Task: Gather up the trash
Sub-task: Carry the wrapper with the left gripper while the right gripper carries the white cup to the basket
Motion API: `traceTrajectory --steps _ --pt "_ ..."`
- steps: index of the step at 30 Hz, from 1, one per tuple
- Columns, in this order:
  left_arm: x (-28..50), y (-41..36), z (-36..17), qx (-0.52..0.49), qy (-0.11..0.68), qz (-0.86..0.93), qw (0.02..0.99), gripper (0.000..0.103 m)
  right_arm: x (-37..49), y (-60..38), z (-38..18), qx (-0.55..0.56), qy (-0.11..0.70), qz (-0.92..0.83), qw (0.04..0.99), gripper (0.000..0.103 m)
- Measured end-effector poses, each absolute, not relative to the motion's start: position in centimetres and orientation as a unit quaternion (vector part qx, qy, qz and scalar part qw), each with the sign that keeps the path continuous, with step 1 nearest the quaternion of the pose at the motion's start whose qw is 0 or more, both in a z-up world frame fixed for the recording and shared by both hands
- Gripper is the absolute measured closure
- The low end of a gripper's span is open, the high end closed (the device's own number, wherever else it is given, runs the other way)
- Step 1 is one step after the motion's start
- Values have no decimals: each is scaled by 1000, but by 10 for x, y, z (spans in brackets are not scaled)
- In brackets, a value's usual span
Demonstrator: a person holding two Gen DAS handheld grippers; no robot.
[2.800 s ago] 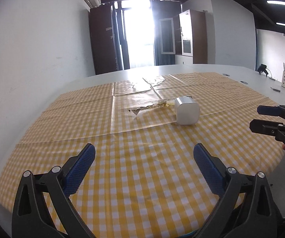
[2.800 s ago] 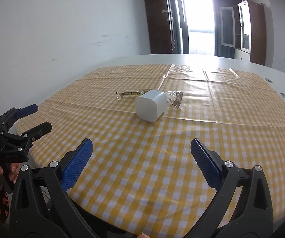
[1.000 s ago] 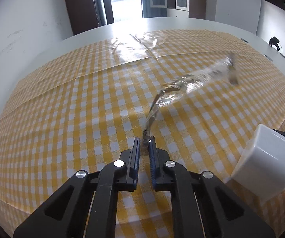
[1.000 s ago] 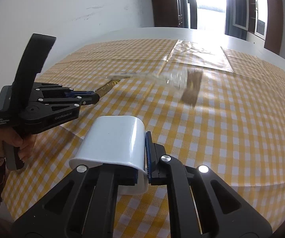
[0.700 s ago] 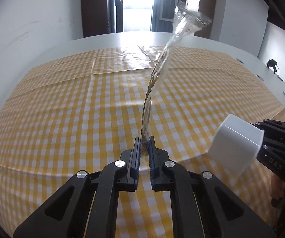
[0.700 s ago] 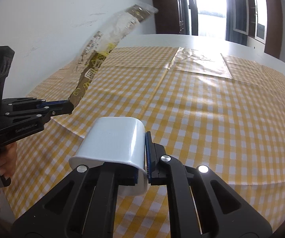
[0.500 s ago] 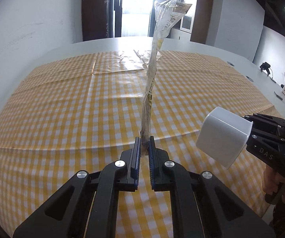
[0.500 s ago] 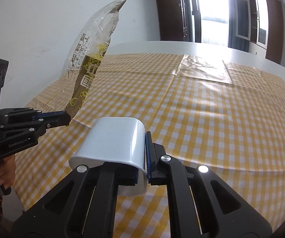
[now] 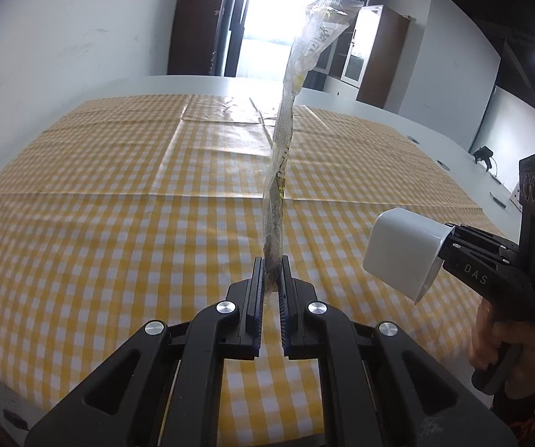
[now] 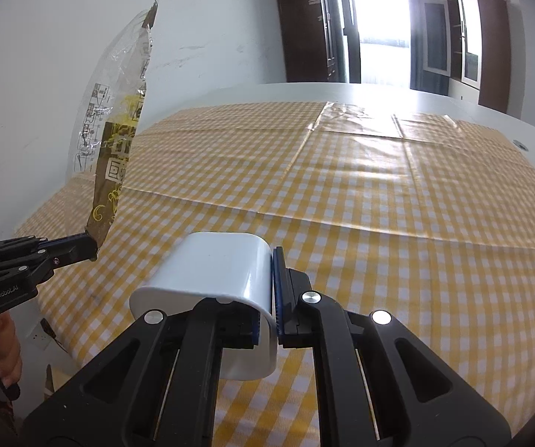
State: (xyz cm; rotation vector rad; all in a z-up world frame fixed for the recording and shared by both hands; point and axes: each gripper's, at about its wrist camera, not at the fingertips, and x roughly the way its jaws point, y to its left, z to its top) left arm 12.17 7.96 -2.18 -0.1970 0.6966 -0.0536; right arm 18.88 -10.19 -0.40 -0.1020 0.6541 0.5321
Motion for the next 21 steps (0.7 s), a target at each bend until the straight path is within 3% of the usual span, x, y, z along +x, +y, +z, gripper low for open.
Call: traceTrajectory --steps 21 --pt "-17 23 -87 -63 390 -91 914 97 48 -155 -35 -75 326 281 900 98"
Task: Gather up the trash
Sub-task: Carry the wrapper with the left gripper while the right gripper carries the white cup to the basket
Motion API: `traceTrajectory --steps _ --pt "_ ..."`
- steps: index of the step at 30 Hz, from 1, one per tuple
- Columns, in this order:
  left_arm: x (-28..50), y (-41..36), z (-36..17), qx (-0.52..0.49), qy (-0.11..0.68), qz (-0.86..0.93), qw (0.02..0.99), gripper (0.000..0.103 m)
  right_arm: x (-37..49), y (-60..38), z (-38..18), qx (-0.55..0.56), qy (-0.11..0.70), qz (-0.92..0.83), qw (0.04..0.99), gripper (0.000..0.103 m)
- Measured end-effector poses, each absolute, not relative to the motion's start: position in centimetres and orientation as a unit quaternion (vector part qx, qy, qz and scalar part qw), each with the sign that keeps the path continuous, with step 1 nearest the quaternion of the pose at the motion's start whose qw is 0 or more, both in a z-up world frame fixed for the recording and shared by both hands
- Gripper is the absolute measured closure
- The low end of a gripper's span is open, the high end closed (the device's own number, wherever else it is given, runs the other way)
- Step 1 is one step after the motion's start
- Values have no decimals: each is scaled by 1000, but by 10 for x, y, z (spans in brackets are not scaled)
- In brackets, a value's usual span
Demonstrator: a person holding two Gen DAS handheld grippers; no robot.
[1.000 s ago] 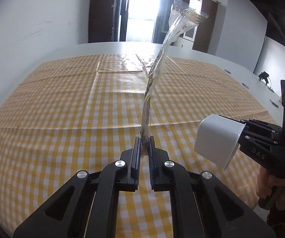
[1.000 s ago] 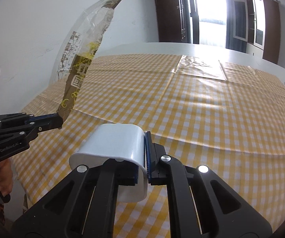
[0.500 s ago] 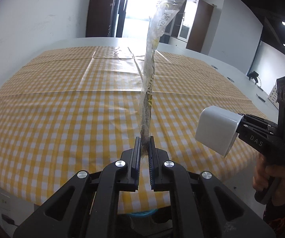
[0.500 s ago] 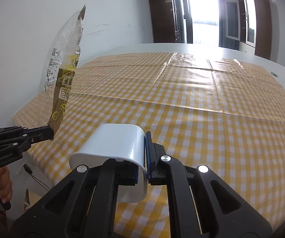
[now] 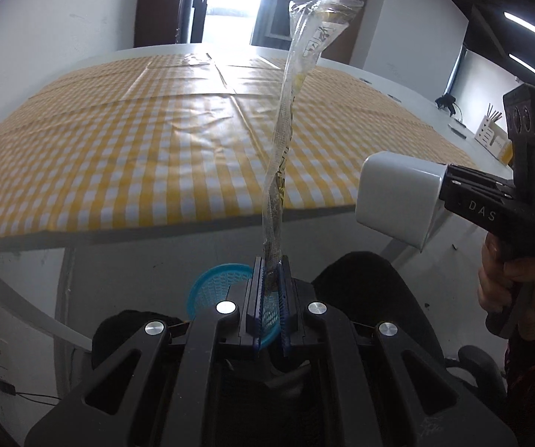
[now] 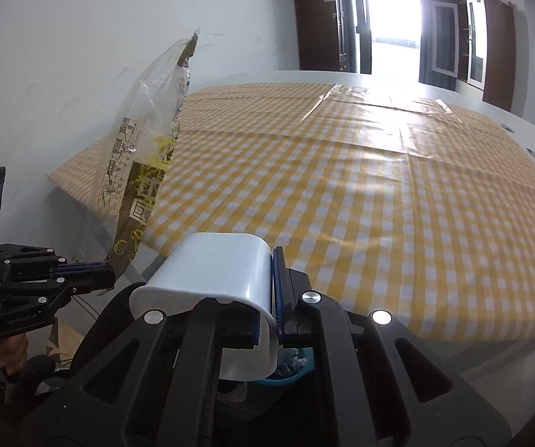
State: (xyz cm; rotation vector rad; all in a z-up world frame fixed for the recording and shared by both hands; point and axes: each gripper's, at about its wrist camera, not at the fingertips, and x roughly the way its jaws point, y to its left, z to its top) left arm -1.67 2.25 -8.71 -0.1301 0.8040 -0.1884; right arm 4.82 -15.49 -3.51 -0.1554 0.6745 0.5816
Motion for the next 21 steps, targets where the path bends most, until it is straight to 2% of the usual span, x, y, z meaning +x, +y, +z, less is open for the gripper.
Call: traceTrajectory --steps 10,17,21 --pt "-48 -10 -156 -19 464 -125 877 96 -4 -165 -80 -83 370 295 877 98" --pt "-40 -25 -212 4 525 -143 839 96 -15 -174 -125 -86 413 289 860 98" --pt "-24 -13 -245 -18 558 -139 818 96 -4 -175 -154 -86 437 275 852 98"
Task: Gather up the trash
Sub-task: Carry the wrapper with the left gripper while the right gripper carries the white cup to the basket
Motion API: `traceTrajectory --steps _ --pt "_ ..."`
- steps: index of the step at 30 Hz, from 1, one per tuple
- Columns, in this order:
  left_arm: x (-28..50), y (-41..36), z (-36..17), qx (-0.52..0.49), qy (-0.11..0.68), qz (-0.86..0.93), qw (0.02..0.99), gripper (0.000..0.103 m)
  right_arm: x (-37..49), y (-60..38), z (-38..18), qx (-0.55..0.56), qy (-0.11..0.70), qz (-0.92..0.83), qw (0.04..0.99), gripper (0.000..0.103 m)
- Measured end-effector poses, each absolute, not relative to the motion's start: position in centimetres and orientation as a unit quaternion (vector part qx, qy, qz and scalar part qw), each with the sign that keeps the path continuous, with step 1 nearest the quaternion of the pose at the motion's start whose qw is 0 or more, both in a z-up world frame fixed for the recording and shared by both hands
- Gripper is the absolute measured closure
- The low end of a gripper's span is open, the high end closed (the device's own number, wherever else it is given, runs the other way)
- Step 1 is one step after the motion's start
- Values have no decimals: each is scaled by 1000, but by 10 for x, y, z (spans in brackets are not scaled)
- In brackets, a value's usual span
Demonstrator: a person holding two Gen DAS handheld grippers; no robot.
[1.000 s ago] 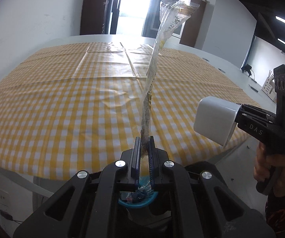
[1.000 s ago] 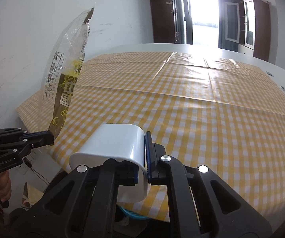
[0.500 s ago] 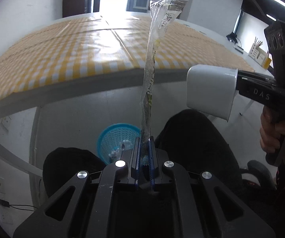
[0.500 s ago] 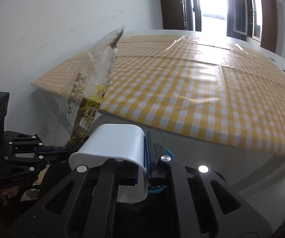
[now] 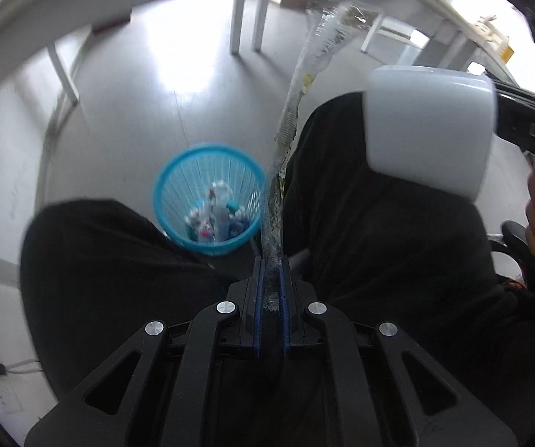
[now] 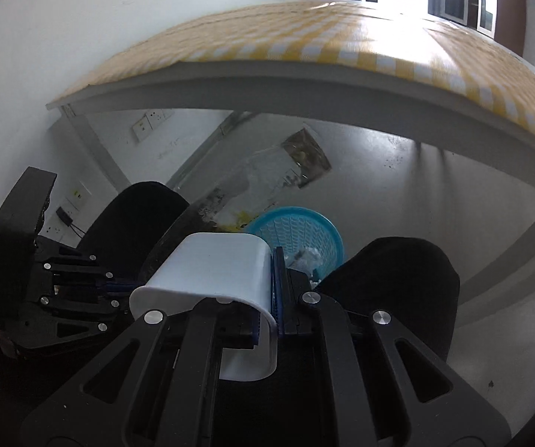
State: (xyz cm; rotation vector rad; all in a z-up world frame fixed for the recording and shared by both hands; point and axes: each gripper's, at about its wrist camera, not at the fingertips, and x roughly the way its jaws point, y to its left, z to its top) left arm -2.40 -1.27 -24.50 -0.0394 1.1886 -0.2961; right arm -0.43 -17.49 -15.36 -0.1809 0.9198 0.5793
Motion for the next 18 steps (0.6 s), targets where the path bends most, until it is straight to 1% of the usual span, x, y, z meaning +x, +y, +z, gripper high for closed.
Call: traceTrajectory --steps 5,13,18 --pt "4 4 -273 -54 586 -117 800 96 15 -172 -190 -84 469 257 841 98" --pt "54 27 -317 -126 624 -77 767 97 63 -155 -239 -48 523 241 817 98" --pt "84 30 -347 -142 648 -49 746 97 92 -142 -272 -49 552 217 803 98"
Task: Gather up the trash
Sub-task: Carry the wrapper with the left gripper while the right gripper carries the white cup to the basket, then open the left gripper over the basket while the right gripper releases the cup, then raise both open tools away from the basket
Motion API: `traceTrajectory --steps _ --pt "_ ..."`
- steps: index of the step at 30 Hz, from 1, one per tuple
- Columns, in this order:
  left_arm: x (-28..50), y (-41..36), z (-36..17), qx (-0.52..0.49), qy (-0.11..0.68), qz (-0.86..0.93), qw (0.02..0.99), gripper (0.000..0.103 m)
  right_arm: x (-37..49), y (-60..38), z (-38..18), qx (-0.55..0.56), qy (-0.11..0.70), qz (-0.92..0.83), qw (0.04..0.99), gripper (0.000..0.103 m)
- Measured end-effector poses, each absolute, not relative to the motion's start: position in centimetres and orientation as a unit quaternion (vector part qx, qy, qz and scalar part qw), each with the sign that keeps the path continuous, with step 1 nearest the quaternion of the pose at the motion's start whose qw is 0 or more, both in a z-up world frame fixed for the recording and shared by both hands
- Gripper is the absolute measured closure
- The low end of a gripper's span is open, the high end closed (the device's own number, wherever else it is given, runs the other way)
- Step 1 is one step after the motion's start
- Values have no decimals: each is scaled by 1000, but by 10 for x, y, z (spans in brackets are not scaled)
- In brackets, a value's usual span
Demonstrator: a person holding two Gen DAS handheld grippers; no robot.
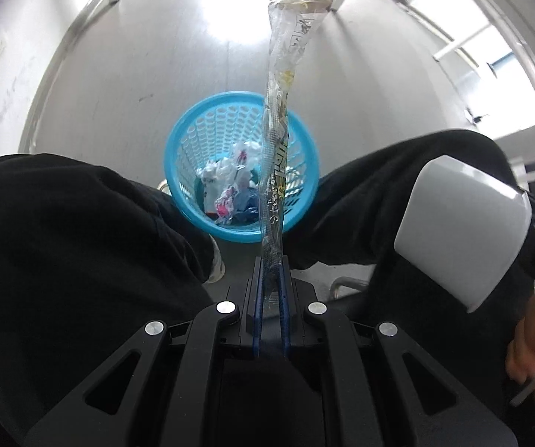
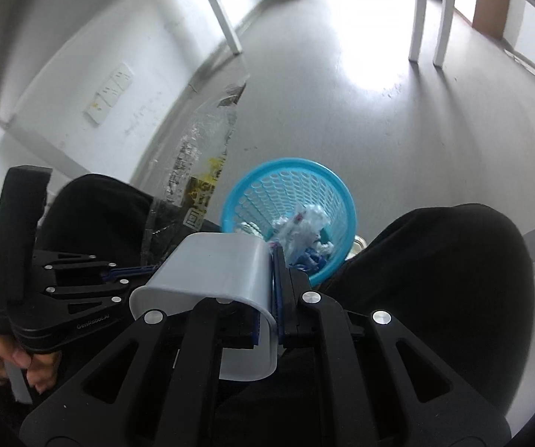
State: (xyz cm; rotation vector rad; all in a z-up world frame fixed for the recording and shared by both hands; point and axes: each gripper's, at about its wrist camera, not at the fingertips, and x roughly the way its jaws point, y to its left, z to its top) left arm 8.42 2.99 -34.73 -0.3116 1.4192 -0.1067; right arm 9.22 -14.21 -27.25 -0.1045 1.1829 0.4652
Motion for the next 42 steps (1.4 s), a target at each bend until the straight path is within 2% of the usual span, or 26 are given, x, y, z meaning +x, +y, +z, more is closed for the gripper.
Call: traceTrajectory --steps 11,25,28,30,31,32,42 --pt "156 44 -427 -160 706 23 690 97 185 -119 -361 -41 627 147 764 98" --pt "179 43 -486 -151 765 29 625 97 237 -112 -459 -16 712 110 693 96" --pt "182 38 -491 -144 771 25 620 91 240 -111 -466 -16 715 108 690 93" --pt "184 42 -488 -143 761 34 632 79 243 -114 -468 -7 716 107 689 74" --pt "185 46 -484 -143 754 42 640 74 244 -115 -468 -4 716 106 690 70" --pt "185 49 -481 -146 749 48 645 73 245 -116 -470 -1 715 106 691 66" --pt "171 67 -433 -182 683 44 706 71 237 -117 -447 -6 703 125 700 65"
